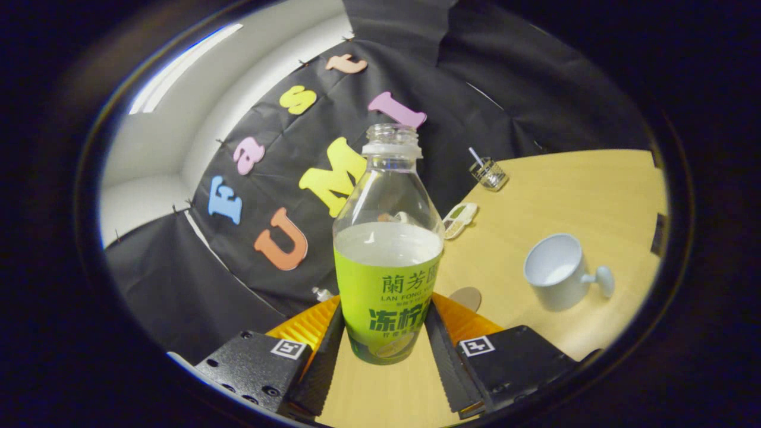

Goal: Take the bottle from table, then pour the juice into the cup, finally place the bottle on the coaster

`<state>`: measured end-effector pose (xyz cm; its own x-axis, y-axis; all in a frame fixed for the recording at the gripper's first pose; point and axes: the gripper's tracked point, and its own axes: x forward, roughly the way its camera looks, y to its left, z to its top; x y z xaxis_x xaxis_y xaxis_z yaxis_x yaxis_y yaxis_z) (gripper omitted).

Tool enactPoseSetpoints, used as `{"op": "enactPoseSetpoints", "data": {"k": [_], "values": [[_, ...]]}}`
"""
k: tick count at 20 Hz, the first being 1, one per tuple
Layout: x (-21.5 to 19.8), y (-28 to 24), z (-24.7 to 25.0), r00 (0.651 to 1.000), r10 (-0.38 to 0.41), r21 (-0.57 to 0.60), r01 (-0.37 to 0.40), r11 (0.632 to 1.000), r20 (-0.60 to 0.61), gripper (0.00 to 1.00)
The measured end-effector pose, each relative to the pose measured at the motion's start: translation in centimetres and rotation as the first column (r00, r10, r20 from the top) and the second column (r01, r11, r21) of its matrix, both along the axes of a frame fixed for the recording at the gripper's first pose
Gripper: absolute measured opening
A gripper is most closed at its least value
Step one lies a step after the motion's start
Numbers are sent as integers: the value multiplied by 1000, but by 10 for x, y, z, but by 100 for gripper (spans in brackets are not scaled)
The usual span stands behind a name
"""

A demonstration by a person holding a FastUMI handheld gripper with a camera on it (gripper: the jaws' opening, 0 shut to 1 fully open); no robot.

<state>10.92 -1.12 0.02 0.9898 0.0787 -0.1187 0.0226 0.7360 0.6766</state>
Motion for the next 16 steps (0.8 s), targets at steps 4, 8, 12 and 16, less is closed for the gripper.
{"op": "enactPoseSetpoints", "data": {"k": [4,8,12,16], "values": [[9,-9,6,998,-60,-247,55,967,-12,79],[29,-12,6,996,-92,-442,85,893,6,79],[55,-10,5,996,-90,-522,76,850,-2,79],[80,-6,-3,996,-94,-573,72,816,-8,79]]}}
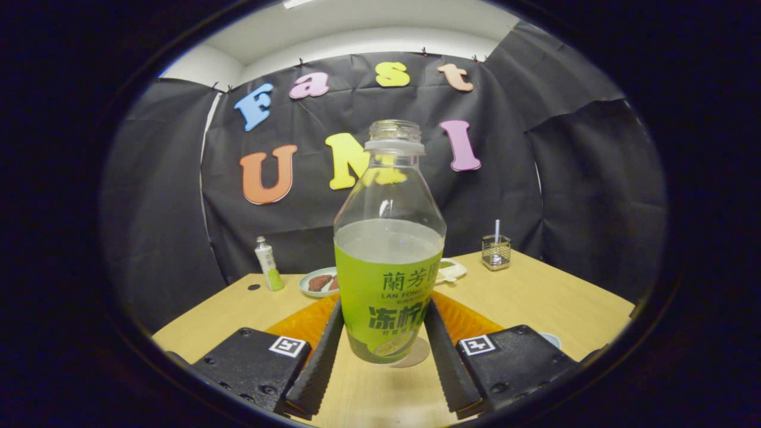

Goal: Take the bottle from table, then pour the juice into the cup, finally place the bottle on the coaster

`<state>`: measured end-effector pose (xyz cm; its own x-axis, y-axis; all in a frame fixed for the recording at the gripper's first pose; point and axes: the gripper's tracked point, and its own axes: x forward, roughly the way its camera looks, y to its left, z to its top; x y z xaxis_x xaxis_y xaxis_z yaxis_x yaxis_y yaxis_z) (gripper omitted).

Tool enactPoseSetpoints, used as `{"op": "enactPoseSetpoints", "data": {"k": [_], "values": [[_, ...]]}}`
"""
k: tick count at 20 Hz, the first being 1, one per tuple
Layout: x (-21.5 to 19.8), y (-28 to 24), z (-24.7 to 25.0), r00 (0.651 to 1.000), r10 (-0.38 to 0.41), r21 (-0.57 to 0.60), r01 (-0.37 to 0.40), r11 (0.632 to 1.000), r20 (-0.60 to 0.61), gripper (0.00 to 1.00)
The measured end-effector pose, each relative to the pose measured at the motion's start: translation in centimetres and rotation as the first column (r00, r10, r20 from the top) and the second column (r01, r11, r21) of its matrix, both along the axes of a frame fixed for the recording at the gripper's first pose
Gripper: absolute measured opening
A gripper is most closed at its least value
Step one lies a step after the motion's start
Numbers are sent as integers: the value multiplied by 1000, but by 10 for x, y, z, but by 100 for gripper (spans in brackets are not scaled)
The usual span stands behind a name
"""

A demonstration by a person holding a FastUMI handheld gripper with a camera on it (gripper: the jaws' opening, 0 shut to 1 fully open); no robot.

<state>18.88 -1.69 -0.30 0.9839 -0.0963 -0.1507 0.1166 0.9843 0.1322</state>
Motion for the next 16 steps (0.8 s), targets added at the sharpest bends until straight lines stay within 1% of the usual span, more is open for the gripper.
{"op": "enactPoseSetpoints", "data": {"k": [8,12,16], "values": [[49,-3,-27,998,-6,-51,3,999,-58,80],[70,-8,-47,995,-18,-50,13,999,-95,81],[84,-9,-70,990,-6,-50,-1,999,-141,82]]}}
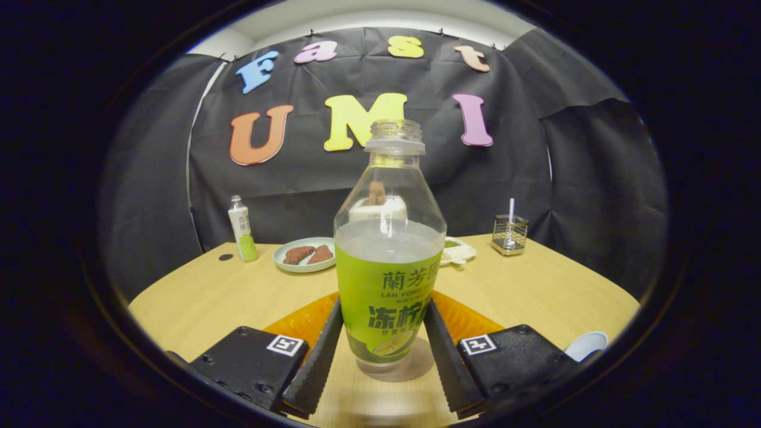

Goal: Take the bottle from table, then pour the juice into the cup, finally place the bottle on the coaster

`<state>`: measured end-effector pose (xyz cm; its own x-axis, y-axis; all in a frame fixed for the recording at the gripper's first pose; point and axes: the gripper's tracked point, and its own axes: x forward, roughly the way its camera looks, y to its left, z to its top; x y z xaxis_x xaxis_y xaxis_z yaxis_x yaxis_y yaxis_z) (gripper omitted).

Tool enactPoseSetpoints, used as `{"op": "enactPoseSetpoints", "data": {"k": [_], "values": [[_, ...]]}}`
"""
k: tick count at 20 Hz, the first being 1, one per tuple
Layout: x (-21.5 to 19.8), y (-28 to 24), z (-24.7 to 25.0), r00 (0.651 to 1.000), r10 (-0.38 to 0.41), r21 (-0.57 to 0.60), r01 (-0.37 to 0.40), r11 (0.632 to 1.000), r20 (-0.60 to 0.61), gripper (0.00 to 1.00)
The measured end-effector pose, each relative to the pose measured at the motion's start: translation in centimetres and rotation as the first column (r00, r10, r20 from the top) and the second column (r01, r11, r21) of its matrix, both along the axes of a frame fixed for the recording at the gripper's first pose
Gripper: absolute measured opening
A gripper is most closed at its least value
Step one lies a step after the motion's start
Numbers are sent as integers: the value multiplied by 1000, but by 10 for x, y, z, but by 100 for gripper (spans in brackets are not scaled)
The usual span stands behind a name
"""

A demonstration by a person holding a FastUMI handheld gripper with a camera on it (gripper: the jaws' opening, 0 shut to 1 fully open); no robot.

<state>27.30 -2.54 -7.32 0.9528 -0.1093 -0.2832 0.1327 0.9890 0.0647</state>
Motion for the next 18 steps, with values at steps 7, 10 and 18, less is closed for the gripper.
{"op": "enactPoseSetpoints", "data": {"k": [7,10,18], "values": [[6,-6,-21,998,1,-21,-2,1000,-64,82],[6,-9,-25,996,-9,-31,6,999,-87,83],[2,-8,-20,995,6,-65,-12,998,-98,95]]}}
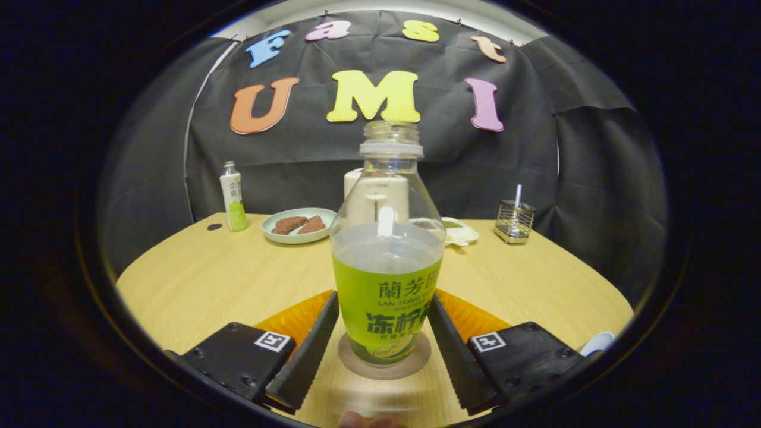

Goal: Take the bottle from table, then pour the juice into the cup, finally place the bottle on the coaster

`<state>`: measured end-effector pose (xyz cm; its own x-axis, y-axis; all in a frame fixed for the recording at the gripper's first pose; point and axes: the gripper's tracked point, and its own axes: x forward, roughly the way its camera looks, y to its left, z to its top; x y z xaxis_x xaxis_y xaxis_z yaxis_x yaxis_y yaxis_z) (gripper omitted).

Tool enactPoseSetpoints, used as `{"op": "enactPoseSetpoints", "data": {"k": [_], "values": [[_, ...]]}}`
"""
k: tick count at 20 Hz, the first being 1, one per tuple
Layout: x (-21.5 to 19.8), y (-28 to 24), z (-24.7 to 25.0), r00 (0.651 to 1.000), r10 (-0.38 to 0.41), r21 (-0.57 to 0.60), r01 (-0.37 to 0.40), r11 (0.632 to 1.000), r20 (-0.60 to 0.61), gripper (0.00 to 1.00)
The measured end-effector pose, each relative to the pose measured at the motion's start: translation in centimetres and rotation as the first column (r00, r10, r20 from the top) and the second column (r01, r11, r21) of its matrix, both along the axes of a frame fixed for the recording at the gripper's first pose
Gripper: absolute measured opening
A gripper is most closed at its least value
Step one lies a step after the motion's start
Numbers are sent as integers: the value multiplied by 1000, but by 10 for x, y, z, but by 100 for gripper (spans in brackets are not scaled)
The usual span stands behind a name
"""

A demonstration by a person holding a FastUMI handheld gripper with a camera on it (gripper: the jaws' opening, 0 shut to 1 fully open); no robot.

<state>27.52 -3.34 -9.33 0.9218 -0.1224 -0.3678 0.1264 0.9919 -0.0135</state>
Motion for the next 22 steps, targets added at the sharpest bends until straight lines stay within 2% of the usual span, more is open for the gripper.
{"op": "enactPoseSetpoints", "data": {"k": [10,16,22], "values": [[-48,0,38,999,-18,5,18,1000,46,96],[-119,1,86,990,-52,20,50,999,129,100],[-196,1,130,963,-56,32,49,998,265,100]]}}
